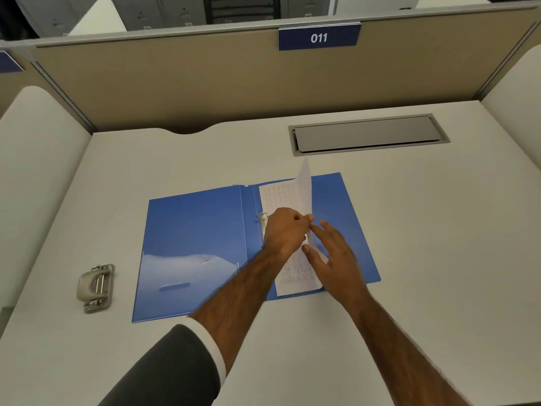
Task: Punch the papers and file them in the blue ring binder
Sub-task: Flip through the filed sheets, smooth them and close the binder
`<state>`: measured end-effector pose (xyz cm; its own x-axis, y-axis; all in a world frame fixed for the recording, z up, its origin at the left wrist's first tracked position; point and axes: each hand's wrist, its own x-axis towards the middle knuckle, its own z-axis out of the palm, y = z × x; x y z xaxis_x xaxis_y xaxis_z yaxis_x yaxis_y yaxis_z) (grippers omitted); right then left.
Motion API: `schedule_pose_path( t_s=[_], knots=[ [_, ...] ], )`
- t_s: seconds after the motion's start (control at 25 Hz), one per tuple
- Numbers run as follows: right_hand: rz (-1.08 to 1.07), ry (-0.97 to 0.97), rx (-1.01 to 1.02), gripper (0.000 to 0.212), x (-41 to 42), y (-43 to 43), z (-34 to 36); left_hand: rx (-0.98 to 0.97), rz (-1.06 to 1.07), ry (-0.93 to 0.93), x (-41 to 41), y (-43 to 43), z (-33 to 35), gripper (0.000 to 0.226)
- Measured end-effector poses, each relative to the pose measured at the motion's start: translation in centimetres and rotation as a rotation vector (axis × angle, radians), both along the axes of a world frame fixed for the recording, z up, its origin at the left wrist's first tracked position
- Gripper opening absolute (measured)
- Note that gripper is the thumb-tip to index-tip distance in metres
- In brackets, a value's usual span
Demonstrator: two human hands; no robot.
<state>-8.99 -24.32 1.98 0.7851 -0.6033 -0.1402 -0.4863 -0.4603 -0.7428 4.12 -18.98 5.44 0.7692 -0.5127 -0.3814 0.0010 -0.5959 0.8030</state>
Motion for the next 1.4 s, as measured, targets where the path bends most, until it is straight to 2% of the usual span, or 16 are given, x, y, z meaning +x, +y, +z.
schedule_pose_path(
  t_s=[0.12, 0.28, 0.48, 0.6, 0.76, 0.88, 0.96, 1.08, 1.12, 1.2, 1.28, 1.4],
  knots=[
    [-0.048, 0.006, 0.051, 0.081, 0.2, 0.1, 0.4, 0.032, 0.072, 0.054, 1.0, 0.0, -0.4, 0.033],
    [-0.104, -0.007, 0.113, 0.081, 0.4, 0.0, 1.0, 0.124, 0.067, -0.07, 1.7, -0.2, 0.0, 0.03],
    [-0.22, -0.065, 0.275, 0.089, 1.0, -0.1, 1.6, -0.124, 0.243, 0.033, 1.4, 0.5, 0.5, 0.044],
    [-0.298, -0.092, 0.337, 0.075, 1.3, -0.8, 2.0, -0.093, 0.258, -0.032, 2.4, 3.1, 0.8, 0.037],
    [-0.367, -0.05, 0.293, 0.06, 1.0, -1.8, 2.6, 0.006, 0.308, -0.097, 6.0, 10.5, 0.3, 0.028],
    [-0.302, -0.048, 0.287, 0.063, 1.6, -1.2, 3.1, -0.039, 0.349, 0.099, 7.0, 14.2, -0.2, 0.019],
    [-0.219, -0.018, 0.199, 0.068, 2.7, 0.0, 3.6, -0.061, 0.335, 0.189, 6.8, 14.4, -0.5, 0.015],
    [-0.273, 0.151, 0.013, 0.075, 3.9, 0.8, 3.6, 0.066, 0.35, 0.017, 7.8, 15.5, -1.5, 0.019],
    [-0.311, 0.184, -0.039, 0.068, 3.9, 0.4, 3.5, 0.121, 0.364, -0.042, 8.6, 16.6, -2.1, 0.021],
    [-0.364, 0.198, -0.111, 0.039, 3.6, -0.9, 3.0, 0.226, 0.381, -0.12, 10.2, 18.7, -2.8, 0.022],
    [-0.383, 0.197, -0.099, 0.016, 2.9, -2.2, 2.5, 0.304, 0.352, -0.172, 11.3, 20.2, -3.3, 0.022],
    [-0.385, 0.198, -0.024, 0.022, 2.2, -3.4, 1.6, 0.377, 0.276, -0.239, 12.3, 20.7, -3.8, 0.022]
  ],
)
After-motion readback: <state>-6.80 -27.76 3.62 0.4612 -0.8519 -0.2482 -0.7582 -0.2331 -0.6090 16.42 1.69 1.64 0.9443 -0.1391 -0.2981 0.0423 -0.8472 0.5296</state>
